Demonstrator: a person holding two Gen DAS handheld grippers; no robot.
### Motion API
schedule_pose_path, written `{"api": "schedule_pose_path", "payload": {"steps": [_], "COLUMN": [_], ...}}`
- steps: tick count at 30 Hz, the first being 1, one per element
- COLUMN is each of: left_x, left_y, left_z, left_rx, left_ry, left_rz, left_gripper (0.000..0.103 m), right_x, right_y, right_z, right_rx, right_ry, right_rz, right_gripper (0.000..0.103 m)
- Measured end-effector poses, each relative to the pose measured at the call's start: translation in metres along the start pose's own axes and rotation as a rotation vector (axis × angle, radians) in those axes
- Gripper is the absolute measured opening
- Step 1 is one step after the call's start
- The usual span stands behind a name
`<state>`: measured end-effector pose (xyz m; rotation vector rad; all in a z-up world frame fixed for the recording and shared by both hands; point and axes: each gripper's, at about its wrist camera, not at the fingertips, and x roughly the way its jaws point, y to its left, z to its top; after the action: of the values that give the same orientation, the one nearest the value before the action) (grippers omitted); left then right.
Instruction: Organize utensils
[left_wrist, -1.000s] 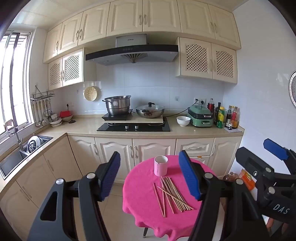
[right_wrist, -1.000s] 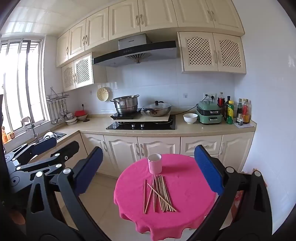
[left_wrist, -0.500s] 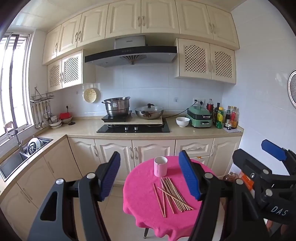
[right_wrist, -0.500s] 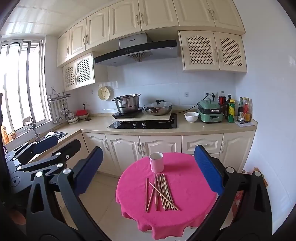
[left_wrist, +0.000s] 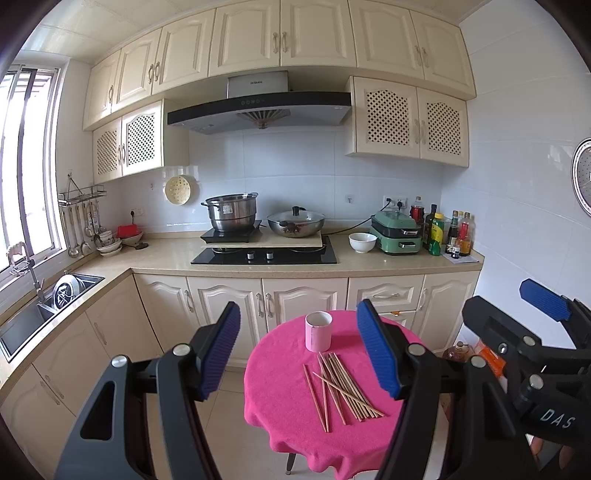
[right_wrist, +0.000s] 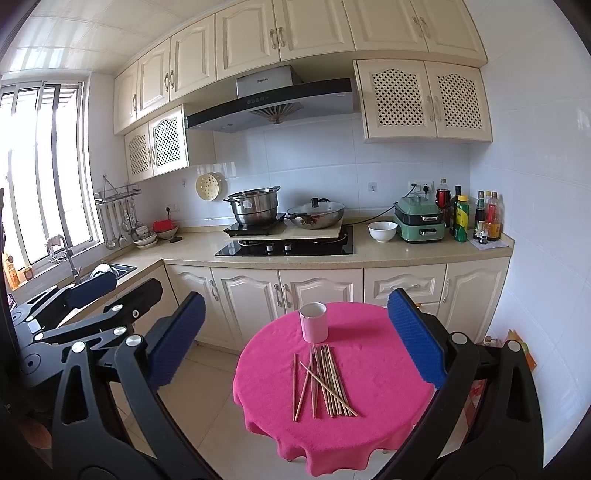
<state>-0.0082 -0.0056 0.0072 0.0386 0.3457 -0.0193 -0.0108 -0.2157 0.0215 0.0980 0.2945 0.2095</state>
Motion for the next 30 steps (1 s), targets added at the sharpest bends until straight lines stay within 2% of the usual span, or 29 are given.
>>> {"api": "schedule_pose_path", "payload": {"steps": [30], "left_x": [-0.0002], "left_y": [0.0010], "left_z": [-0.0009], "left_rx": [-0.007], "left_ry": [0.004], "left_rz": [-0.012], "left_gripper": [0.065], "right_x": [-0.0048], "right_y": [-0.0056], "right_z": [-0.0005], "right_rx": [0.018], "right_ry": [0.012], "right_rz": [-0.003], "right_gripper": [0.097]}}
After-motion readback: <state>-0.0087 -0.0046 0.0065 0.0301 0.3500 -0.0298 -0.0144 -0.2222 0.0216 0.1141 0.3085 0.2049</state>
